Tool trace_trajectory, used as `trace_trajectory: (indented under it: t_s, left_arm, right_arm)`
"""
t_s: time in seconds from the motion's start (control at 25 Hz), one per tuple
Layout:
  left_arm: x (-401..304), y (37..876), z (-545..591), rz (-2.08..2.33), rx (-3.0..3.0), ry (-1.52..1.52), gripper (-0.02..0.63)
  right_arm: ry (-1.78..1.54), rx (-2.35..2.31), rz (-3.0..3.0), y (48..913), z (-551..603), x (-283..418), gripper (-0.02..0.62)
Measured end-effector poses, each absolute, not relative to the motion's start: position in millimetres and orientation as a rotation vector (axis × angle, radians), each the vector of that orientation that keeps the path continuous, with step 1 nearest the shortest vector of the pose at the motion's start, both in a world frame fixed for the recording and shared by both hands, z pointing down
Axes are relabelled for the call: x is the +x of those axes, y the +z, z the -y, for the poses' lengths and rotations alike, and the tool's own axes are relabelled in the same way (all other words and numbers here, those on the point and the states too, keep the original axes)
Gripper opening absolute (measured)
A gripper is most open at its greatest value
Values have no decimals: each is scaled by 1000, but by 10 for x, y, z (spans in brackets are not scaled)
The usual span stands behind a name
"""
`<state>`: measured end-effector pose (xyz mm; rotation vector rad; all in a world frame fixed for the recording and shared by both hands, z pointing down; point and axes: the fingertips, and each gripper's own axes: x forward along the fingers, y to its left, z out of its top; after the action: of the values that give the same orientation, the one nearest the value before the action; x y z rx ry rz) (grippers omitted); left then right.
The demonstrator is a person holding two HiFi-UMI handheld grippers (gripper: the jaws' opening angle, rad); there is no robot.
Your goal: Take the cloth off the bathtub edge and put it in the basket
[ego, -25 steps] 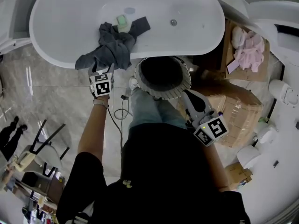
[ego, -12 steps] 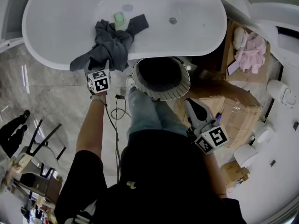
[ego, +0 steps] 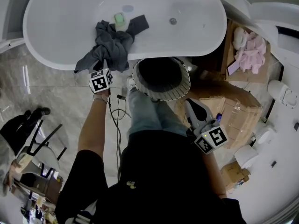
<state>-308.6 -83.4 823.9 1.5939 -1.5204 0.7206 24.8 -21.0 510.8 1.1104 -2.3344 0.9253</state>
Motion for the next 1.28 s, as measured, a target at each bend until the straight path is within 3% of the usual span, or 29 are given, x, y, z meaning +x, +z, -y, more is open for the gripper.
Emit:
trace_trajectory:
  t_s: [0.48, 1.28]
  left_arm:
    - [-2985, 7690, 831, 1535, 1660, 698, 39]
    - [-2742, 5324, 743, 1724, 1823, 433, 37]
  right_arm:
    - [934, 1133, 2387, 4897, 212, 397, -3]
    - [830, 1053, 2639, 4119, 361, 363, -3]
